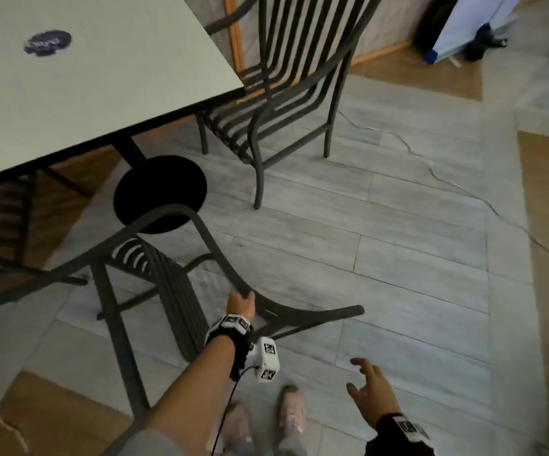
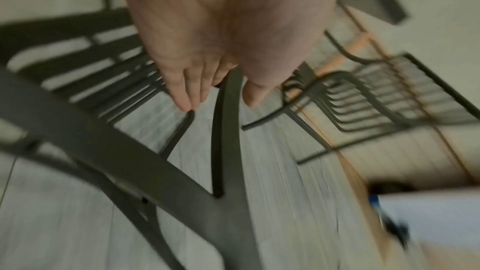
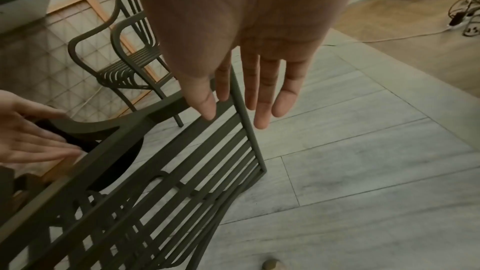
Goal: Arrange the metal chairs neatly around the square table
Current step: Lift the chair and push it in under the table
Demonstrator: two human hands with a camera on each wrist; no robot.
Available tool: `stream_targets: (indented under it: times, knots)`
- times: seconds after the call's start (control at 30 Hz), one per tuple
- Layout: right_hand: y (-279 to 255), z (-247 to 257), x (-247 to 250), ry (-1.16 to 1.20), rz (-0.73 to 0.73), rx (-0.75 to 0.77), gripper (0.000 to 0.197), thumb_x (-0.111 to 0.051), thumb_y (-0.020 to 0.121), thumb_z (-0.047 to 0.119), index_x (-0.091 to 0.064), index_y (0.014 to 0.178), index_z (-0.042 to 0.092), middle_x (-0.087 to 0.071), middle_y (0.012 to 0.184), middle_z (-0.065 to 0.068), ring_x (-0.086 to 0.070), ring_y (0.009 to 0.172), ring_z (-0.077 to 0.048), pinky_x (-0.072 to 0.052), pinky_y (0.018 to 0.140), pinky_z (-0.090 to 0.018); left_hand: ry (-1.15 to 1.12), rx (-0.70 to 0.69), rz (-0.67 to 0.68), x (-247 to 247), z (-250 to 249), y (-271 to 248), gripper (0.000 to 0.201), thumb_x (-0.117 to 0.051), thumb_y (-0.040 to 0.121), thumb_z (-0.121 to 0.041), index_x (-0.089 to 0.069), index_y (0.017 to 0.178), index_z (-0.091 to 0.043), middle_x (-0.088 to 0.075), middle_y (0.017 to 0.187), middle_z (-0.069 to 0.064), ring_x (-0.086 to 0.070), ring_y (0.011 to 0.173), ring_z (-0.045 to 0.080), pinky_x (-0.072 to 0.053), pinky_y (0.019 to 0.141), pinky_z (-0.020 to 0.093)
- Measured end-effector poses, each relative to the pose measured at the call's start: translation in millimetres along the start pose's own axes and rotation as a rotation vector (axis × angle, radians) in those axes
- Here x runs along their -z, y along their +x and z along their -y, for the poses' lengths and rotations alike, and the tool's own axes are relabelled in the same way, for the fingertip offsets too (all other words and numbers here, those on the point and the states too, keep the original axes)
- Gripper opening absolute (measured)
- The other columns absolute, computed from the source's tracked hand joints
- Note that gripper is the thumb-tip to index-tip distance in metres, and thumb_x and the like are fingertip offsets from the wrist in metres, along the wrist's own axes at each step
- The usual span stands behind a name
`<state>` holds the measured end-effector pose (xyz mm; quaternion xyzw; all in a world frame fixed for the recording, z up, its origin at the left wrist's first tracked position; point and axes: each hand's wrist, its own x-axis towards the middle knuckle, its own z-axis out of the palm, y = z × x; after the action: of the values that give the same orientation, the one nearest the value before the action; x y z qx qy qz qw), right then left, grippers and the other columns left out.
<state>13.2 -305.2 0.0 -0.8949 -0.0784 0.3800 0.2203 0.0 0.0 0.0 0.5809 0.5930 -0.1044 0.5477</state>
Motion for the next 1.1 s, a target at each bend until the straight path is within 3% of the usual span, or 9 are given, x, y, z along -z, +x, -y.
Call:
stream_targets:
  times: [0.13, 0.2, 0.27, 0.4, 0.53, 0.63, 0.77, 0.97, 1.1]
  knots:
    - [1, -37, 9, 0.025, 0.0, -0.079, 0.041, -0.065, 0.083, 0.021, -0.047, 0.119, 0.027, -0.053, 0.11, -0.005, -0.058, 0.062, -0.008, -0.043, 0.071, -0.026, -0.113, 0.17, -0.01, -21, 17, 60, 0.055, -0.047, 0.093, -0.03, -0.041, 0.137, 0.003, -0.047, 0.143, 0.018, -0.049, 0.127, 0.041, -0.047, 0.095, 0.044]
    - [-5, -55, 16, 0.034, -0.007, -0.106, 0.039, -0.067, 0.083, 0.021, -0.048, 0.117, 0.028, -0.058, 0.112, -0.008, -0.058, 0.06, -0.007, -0.044, 0.071, -0.028, -0.256, 0.223, 0.042, -14, -15, 7, 0.048, -0.038, 0.098, -0.024, -0.043, 0.136, 0.005, -0.051, 0.135, 0.017, -0.052, 0.124, 0.038, -0.047, 0.089, 0.041]
    - [-7, -62, 27, 0.056, -0.023, -0.111, 0.037, -0.067, 0.083, 0.022, -0.046, 0.111, 0.033, -0.06, 0.112, -0.01, -0.06, 0.063, -0.011, -0.047, 0.073, -0.031, -0.248, 0.211, 0.045, -8, -22, -11, 0.042, -0.033, 0.1, -0.022, -0.054, 0.117, 0.01, -0.061, 0.115, 0.02, -0.061, 0.095, 0.037, -0.047, 0.078, 0.041]
    - [-4, -59, 50, 0.069, -0.044, -0.082, 0.054, -0.071, 0.08, 0.022, -0.042, 0.125, 0.029, -0.056, 0.12, -0.013, -0.062, 0.072, -0.02, -0.052, 0.076, -0.037, -0.34, 0.227, -0.041, -3, -8, -16, 0.039, -0.034, 0.097, -0.017, -0.053, 0.11, 0.014, -0.064, 0.098, 0.035, -0.059, 0.073, 0.034, -0.047, 0.094, 0.058]
    - [6, -29, 73, 0.036, -0.057, 0.05, 0.09, -0.076, 0.076, 0.017, -0.019, 0.144, 0.03, -0.033, 0.144, -0.011, -0.061, 0.1, -0.028, -0.051, 0.08, -0.035, -0.537, 0.26, 0.069, 9, -31, -78, 0.033, -0.023, 0.097, 0.001, -0.05, 0.086, 0.017, -0.054, 0.04, 0.016, -0.059, 0.047, 0.021, -0.035, 0.104, 0.051]
    - [16, -11, 96, -0.024, -0.129, 0.109, 0.097, -0.082, 0.069, 0.02, -0.021, 0.144, 0.034, -0.026, 0.151, -0.01, -0.051, 0.12, -0.036, -0.051, 0.092, -0.048, -0.6, 0.25, 0.084, 26, -37, -110, 0.028, -0.024, 0.09, 0.008, -0.046, 0.073, 0.003, -0.06, 0.044, 0.018, -0.057, 0.056, 0.03, -0.054, 0.062, 0.048]
    - [8, 8, 134, -0.06, -0.201, 0.181, 0.087, -0.086, 0.062, 0.032, -0.04, 0.135, 0.029, -0.043, 0.142, -0.012, -0.048, 0.122, -0.038, -0.045, 0.097, -0.05, -0.715, 0.245, 0.131, 59, -54, -145, 0.027, -0.023, 0.089, 0.008, -0.044, 0.076, -0.001, -0.052, 0.079, 0.02, -0.051, 0.072, 0.028, -0.055, 0.052, 0.053]
    - [-6, 27, 194, -0.079, -0.256, 0.227, 0.037, -0.089, 0.057, 0.025, -0.063, 0.082, 0.014, -0.068, 0.075, -0.009, -0.065, 0.077, -0.033, -0.043, 0.064, -0.031, -0.716, 0.15, 0.258, 126, -69, -184, 0.024, -0.029, 0.094, 0.004, -0.044, 0.08, -0.008, -0.057, 0.099, 0.023, -0.057, 0.089, 0.035, -0.043, 0.085, 0.054]
    - [-27, 50, 214, -0.22, -0.209, 0.319, 0.036, -0.087, 0.056, 0.042, -0.064, 0.078, 0.025, -0.068, 0.072, -0.004, -0.062, 0.071, -0.029, -0.041, 0.059, -0.032, -0.686, 0.118, 0.289, 171, -59, -197, 0.024, -0.029, 0.096, 0.0, -0.045, 0.08, -0.009, -0.058, 0.108, 0.023, -0.057, 0.097, 0.035, -0.041, 0.091, 0.054]
